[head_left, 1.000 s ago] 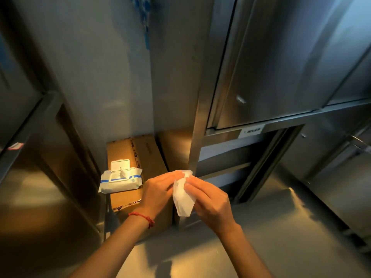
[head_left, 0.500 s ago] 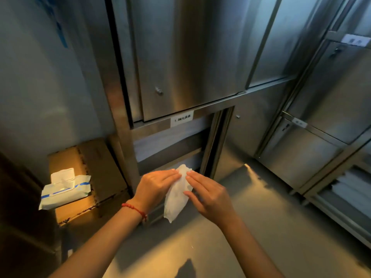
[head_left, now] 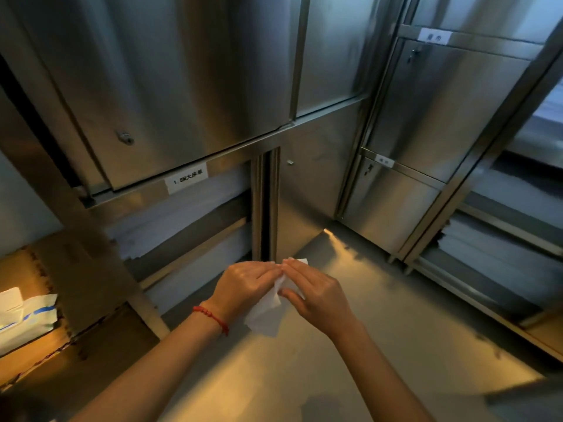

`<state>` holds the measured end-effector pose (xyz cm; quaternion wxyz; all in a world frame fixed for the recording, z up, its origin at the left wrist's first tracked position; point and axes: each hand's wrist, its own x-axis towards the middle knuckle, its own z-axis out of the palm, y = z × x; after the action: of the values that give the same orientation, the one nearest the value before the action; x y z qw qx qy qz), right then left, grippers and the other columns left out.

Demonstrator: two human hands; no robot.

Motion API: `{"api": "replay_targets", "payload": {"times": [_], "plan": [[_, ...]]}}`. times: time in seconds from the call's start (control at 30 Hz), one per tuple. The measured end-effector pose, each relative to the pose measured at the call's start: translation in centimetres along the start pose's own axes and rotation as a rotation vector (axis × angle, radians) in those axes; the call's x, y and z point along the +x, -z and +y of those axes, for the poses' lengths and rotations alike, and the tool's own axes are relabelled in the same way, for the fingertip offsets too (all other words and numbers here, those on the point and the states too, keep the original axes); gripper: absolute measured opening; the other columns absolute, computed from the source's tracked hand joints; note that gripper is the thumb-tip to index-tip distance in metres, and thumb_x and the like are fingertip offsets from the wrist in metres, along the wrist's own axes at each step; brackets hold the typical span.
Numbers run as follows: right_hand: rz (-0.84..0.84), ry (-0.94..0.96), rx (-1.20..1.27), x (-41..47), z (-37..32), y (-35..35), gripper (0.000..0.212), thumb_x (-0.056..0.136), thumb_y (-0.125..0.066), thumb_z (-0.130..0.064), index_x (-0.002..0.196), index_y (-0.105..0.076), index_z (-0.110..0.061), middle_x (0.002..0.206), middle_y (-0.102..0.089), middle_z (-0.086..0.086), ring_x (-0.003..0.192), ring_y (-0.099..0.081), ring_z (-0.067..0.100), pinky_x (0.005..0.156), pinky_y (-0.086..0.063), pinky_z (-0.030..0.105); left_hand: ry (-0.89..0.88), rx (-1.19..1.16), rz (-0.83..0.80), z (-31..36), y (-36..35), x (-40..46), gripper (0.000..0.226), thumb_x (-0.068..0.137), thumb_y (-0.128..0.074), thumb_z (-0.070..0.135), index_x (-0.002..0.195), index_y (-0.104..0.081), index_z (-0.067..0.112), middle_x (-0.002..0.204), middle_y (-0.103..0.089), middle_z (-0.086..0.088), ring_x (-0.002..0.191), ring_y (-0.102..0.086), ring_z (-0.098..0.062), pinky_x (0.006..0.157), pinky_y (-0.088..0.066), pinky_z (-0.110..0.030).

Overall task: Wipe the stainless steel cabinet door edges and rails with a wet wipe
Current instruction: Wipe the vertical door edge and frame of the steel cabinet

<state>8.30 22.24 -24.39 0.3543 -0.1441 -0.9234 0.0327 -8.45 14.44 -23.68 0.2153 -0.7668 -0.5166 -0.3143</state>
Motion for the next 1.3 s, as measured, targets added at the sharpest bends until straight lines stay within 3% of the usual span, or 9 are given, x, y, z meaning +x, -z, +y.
{"api": "replay_targets", "payload": {"times": [0.13,0.23,0.33,0.43,0.5,0.57,0.83,1.13,1.3], "plan": [[0.054,-0.047,-0.045,-1.3,2.1,1.2,0.039,0.065,-0.086,-0.01,0.099,-0.072,0.001,0.102,-0.071,0.013,0.093,-0.07,0.023,0.074,-0.058,0.035,-0.044,-0.065,0.032,1.4,-2.0,2.5,0.027,0.055,-0.089,0.011,0.076,-0.074,0.002,0.078,-0.072,-0.01,0.07,-0.071,-0.02,0.063,-0.058,-0.028],[0.101,-0.073,-0.097,-2.0,3.6,1.8,0.03,0.063,-0.085,-0.003,0.091,-0.074,-0.001,0.092,-0.073,0.013,0.083,-0.072,0.023,0.067,-0.059,0.032,-0.09,-0.134,0.077,2.2,-3.3,4.0,0.01,0.071,-0.076,0.011,0.078,-0.074,0.003,0.078,-0.072,-0.009,0.07,-0.071,-0.019,0.067,-0.058,-0.027],[0.121,-0.104,-0.148,-2.5,5.1,2.4,0.02,0.064,-0.082,0.002,0.081,-0.074,-0.005,0.083,-0.073,0.011,0.073,-0.071,0.023,0.059,-0.057,0.029,-0.108,-0.163,0.086,2.1,-4.6,5.3,0.021,0.086,-0.061,0.019,0.077,-0.074,0.004,0.078,-0.072,-0.009,0.072,-0.071,-0.019,0.066,-0.058,-0.028],[0.141,-0.141,-0.225,-2.7,6.9,3.0,0.015,0.066,-0.08,0.004,0.075,-0.072,-0.006,0.076,-0.071,0.01,0.067,-0.069,0.023,0.056,-0.055,0.029,-0.138,-0.18,0.066,1.3,-6.1,6.6,0.011,0.074,-0.074,0.015,0.075,-0.074,0.004,0.079,-0.073,-0.009,0.073,-0.071,-0.019,0.061,-0.058,-0.029],[0.165,-0.157,-0.278,-2.5,7.9,3.6,0.014,0.067,-0.078,0.004,0.074,-0.073,-0.006,0.077,-0.072,0.008,0.066,-0.07,0.022,0.055,-0.055,0.028,-0.144,-0.219,0.059,0.4,-6.9,7.5,0.019,0.083,-0.064,0.02,0.076,-0.075,0.006,0.081,-0.073,-0.007,0.075,-0.071,-0.018,0.058,-0.057,-0.028],[0.187,-0.146,-0.324,-2.1,8.9,4.0,0.011,0.067,-0.074,0.002,0.074,-0.073,-0.007,0.078,-0.072,0.007,0.068,-0.07,0.021,0.056,-0.056,0.027,-0.145,-0.238,0.044,-0.6,-7.7,8.4,0.028,0.087,-0.055,0.023,0.079,-0.075,0.007,0.084,-0.073,-0.006,0.077,-0.071,-0.017,0.058,-0.057,-0.028],[0.186,-0.07,-0.436,-0.1,11.1,4.5,0.02,0.061,-0.087,-0.006,0.078,-0.076,-0.006,0.084,-0.073,0.01,0.079,-0.071,0.021,0.068,-0.056,0.028,-0.131,-0.37,-0.063,-3.9,-10.1,12.4,0.032,0.077,-0.062,0.028,0.089,-0.074,0.001,0.094,-0.072,-0.011,0.085,-0.07,-0.023,0.061,-0.058,-0.036],[0.147,-0.066,-0.525,-0.2,13.0,4.8,0.02,0.065,-0.087,-0.011,0.08,-0.076,-0.005,0.089,-0.073,0.011,0.087,-0.071,0.022,0.082,-0.053,0.029,-0.18,-0.522,-0.112,-5.3,-12.9,14.6,0.033,0.066,-0.072,0.015,0.093,-0.072,-0.004,0.096,-0.071,-0.016,0.085,-0.07,-0.028,0.062,-0.058,-0.042],[0.164,-0.073,-0.528,-0.3,14.4,5.2,0.018,0.068,-0.085,-0.011,0.083,-0.076,-0.005,0.092,-0.073,0.012,0.09,-0.07,0.023,0.082,-0.054,0.03,-0.201,-0.558,-0.145,-5.3,-14.7,16.2,0.038,0.068,-0.071,0.02,0.099,-0.071,-0.003,0.1,-0.07,-0.015,0.09,-0.069,-0.029,0.066,-0.058,-0.044]]}}
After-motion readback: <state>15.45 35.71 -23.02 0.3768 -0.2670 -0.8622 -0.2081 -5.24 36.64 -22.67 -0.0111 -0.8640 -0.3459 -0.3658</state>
